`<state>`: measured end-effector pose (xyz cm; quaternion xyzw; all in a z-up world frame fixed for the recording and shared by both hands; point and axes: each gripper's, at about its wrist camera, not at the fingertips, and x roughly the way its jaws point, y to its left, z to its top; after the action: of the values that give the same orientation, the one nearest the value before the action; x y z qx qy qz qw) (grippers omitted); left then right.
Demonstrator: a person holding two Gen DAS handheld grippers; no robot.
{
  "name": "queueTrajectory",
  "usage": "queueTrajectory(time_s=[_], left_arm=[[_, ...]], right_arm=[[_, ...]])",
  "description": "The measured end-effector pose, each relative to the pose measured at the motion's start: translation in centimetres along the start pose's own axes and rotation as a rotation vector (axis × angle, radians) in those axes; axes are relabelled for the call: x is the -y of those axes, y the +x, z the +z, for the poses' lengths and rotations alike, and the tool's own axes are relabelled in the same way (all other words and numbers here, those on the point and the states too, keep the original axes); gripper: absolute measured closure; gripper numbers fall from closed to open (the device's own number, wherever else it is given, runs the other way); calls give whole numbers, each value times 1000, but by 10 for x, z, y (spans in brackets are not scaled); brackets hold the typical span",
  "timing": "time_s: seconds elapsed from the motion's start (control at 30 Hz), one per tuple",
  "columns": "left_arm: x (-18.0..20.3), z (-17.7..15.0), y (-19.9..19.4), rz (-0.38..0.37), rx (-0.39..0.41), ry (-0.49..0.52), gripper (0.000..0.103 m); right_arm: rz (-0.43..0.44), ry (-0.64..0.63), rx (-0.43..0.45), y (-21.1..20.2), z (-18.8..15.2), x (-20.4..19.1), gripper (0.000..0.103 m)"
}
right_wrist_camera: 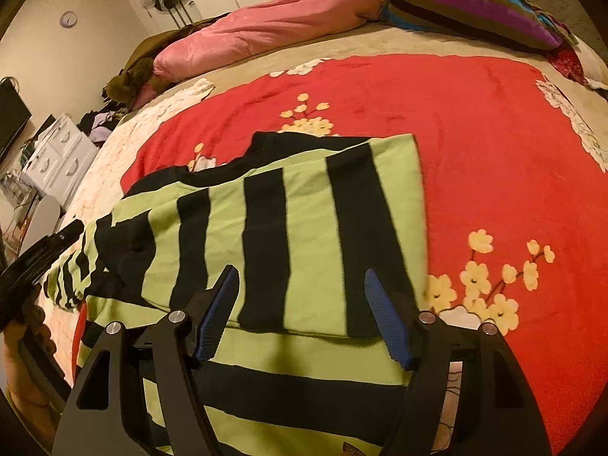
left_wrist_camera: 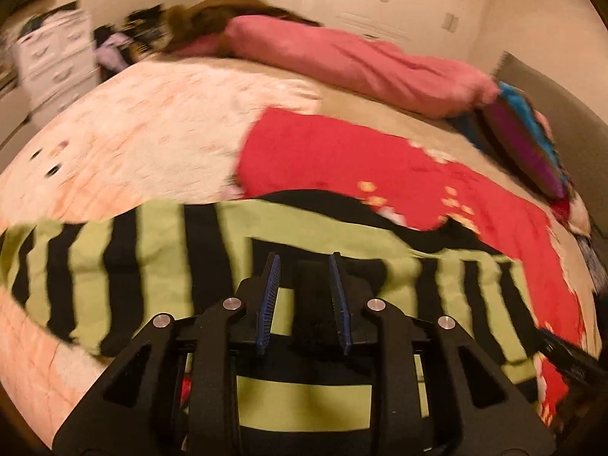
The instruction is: Fold small clothes
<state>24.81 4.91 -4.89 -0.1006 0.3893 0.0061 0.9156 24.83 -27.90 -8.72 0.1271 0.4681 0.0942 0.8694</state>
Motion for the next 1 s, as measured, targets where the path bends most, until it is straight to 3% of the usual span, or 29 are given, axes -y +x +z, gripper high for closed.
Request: queueTrajectory(time_s=[0.17, 0.37, 0.47, 0.6, 0.7, 0.77, 1.0], left_arm=[[40, -14, 23, -89, -78, 81, 83], [34, -38, 71, -14, -216, 99, 83], [24, -36, 73, -47, -217, 45, 83], [28, -36, 73, -43, -213, 56, 83], [25, -32, 65, -75, -196, 29, 76], [26, -28, 55, -73, -163, 34, 62], [27, -19, 33, -35, -95, 54, 49]], right_arm=[[-19, 13, 15, -1, 3, 8, 35], [-22, 4, -15, 13, 4, 11, 35], [-48, -2, -64, 28, 0, 16, 35], [-59, -21, -84, 37, -6, 15, 35], [-46, -30, -68, 30, -6, 12, 31], [-35, -25, -53, 23, -5, 11, 27], [-9, -24, -12, 0, -3, 4, 18]])
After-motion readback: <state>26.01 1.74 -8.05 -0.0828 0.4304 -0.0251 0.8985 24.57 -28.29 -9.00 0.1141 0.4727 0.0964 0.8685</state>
